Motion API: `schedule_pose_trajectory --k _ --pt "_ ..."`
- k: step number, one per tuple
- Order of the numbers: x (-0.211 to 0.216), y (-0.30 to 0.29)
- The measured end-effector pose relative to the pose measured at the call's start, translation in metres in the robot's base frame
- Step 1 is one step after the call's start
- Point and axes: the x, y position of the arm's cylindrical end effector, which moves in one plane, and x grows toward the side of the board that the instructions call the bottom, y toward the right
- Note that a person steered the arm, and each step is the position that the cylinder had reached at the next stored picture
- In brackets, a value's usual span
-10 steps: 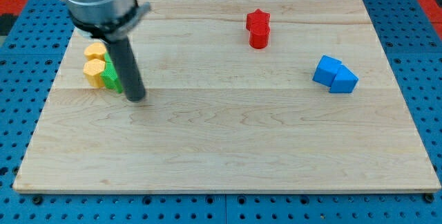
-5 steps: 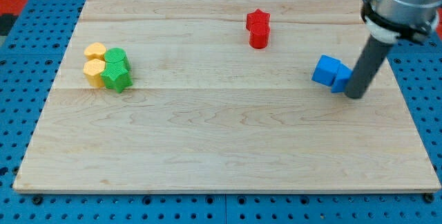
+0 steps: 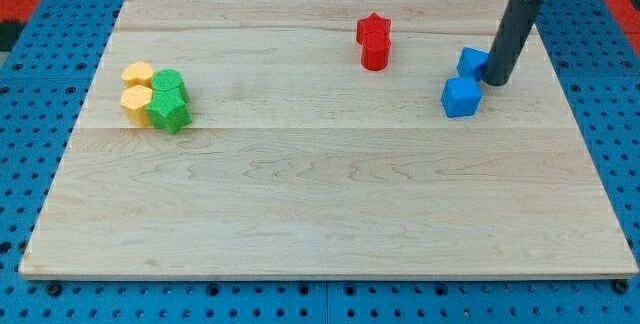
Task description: Move the blue triangle right beside the red blocks
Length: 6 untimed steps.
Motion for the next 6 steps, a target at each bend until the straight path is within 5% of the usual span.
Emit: schedule_pose_trajectory --k 2,6 --pt "-0.034 -0.051" --pt "-0.078 -0.064"
